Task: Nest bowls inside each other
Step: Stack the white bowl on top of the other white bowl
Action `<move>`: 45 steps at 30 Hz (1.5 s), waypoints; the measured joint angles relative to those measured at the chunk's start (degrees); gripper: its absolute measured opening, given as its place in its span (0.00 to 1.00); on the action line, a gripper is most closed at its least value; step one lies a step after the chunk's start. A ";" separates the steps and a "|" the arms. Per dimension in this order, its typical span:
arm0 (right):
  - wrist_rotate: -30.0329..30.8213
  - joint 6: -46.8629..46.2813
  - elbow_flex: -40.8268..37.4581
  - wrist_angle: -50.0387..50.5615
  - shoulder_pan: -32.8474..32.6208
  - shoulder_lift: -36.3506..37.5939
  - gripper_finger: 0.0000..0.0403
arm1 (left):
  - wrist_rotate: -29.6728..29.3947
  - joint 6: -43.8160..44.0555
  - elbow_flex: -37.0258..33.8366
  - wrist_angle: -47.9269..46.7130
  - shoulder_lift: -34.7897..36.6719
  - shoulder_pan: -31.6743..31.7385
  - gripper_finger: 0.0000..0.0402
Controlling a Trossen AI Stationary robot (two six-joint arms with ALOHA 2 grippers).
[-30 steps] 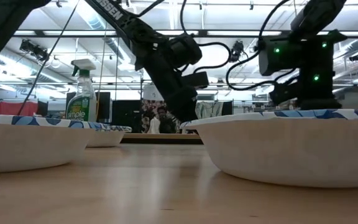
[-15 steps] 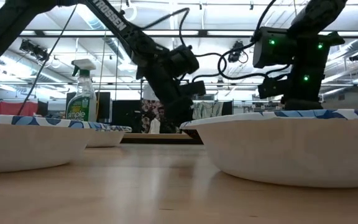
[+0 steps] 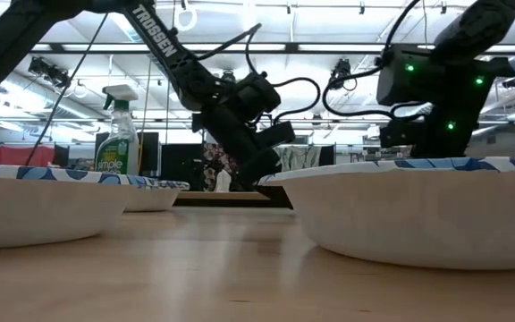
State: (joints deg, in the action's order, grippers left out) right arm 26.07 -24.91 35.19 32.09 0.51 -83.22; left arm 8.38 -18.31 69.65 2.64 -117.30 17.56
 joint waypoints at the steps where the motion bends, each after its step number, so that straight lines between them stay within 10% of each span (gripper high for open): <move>1: 1.04 -0.03 -0.33 -0.55 -0.39 0.00 0.54 | 0.00 -0.37 -0.22 0.77 0.00 0.00 0.45; 26: 13.67 -2.35 -0.95 -0.65 -6.55 1.54 0.54 | -3.23 -4.03 -0.83 3.60 5.52 -1.62 0.45; 45: 16.88 8.61 3.30 -9.36 -8.67 3.86 0.54 | -16.25 -1.69 -5.92 -6.60 17.27 -7.98 0.45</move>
State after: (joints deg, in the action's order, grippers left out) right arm 42.95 -16.29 38.48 22.73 -8.16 -79.37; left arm -7.87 -20.00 63.73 -3.96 -100.02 9.58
